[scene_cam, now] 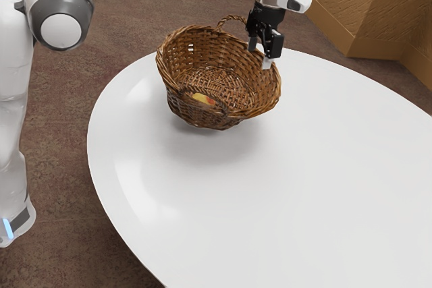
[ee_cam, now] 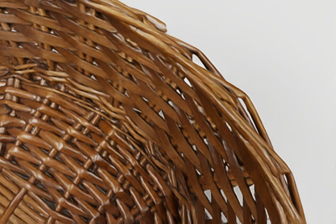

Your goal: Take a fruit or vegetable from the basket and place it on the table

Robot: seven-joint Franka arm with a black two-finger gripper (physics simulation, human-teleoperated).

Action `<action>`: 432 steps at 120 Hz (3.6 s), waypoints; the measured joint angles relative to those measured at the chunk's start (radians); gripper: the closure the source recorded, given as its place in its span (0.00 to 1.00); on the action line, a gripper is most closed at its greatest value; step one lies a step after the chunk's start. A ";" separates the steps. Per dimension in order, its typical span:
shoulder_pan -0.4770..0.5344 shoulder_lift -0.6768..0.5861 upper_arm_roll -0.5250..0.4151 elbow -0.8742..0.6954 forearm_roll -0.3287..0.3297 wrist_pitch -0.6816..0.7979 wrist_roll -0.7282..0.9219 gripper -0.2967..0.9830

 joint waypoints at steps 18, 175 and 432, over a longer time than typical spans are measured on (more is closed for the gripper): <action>-0.005 0.005 0.000 0.040 0.000 -0.018 -0.003 0.24; 0.011 -0.217 0.011 -0.542 0.013 0.069 -0.114 0.24; 0.041 0.079 -0.437 -0.164 0.121 0.293 -0.052 0.31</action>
